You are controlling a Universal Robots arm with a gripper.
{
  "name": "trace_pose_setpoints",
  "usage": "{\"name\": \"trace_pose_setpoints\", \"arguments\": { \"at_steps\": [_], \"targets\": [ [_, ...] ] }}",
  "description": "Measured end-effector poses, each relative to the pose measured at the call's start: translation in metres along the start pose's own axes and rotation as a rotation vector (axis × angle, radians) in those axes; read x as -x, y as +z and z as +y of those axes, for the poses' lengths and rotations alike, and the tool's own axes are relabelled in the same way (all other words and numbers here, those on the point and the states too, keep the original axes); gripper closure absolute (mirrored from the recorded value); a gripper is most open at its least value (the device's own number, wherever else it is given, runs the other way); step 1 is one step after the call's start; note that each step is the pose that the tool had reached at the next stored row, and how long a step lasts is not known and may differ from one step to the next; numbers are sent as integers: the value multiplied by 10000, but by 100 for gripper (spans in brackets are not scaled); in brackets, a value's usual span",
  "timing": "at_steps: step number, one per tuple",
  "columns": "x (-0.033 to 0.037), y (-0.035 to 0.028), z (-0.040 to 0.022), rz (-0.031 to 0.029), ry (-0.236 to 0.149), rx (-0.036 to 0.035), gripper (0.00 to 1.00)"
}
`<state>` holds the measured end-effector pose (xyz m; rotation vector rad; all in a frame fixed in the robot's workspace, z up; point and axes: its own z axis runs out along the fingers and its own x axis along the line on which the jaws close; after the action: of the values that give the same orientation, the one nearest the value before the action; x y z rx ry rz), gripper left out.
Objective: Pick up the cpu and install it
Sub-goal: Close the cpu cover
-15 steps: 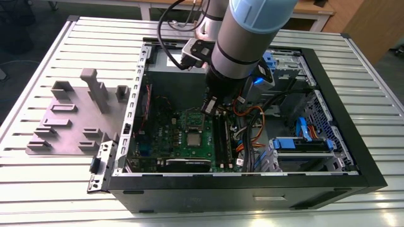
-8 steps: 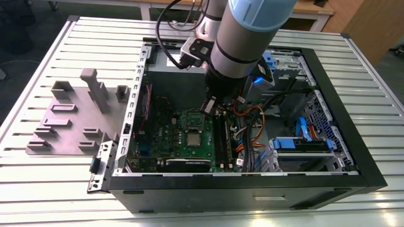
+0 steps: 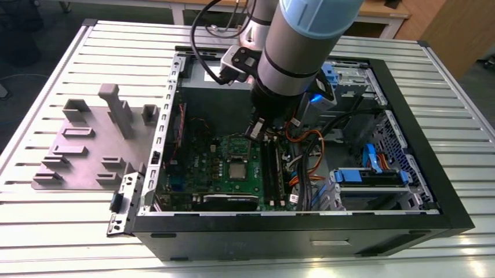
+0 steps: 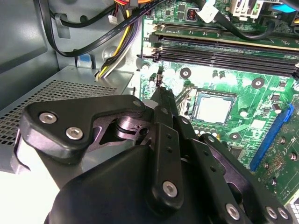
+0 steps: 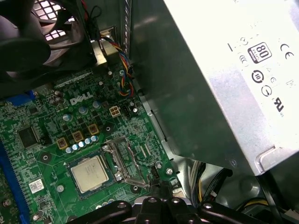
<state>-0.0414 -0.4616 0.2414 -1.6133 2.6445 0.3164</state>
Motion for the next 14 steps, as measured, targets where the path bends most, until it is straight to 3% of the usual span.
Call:
{"name": "trace_pose_setpoints", "arguments": {
  "at_steps": [14],
  "targets": [
    [3,-46,6,-22,-2,12,89]
  ]
}}
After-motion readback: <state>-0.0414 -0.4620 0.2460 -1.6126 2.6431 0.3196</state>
